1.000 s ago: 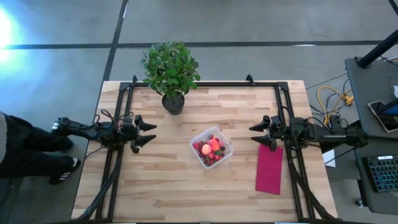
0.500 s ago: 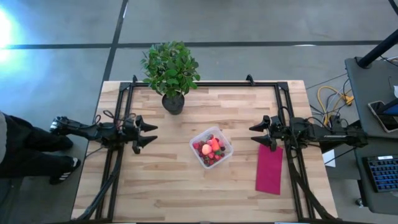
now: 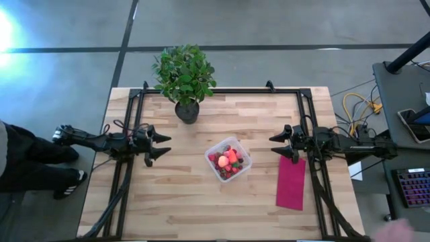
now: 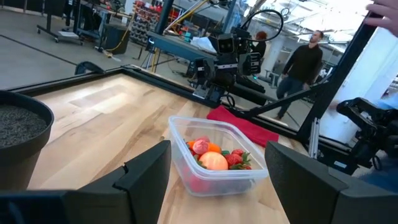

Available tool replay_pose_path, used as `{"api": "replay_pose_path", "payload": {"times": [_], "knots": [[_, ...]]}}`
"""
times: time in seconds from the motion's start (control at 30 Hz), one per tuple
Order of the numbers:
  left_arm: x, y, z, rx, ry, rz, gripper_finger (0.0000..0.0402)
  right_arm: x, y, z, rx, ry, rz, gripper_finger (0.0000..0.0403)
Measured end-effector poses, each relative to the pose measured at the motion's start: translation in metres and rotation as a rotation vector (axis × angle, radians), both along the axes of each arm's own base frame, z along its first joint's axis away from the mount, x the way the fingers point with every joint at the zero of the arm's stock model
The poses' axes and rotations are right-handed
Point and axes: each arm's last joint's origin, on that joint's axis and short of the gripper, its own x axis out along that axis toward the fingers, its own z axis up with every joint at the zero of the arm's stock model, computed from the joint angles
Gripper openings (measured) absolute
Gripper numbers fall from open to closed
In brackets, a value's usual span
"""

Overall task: Pick and placing Produce into tupperware
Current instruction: Return to Home Position

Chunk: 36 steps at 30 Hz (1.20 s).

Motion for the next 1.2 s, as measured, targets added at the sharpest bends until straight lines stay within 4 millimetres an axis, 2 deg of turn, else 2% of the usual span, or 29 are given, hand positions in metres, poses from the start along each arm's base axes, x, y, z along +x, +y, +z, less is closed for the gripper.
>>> {"api": "replay_pose_path", "payload": {"times": [1.2], "knots": [[0.0026,-0.0006,-0.0044,0.011,0.048,-0.001,0.0247,-0.0001,0.0000,0.0000,0.000,-0.001,0.000,0.0286]]}}
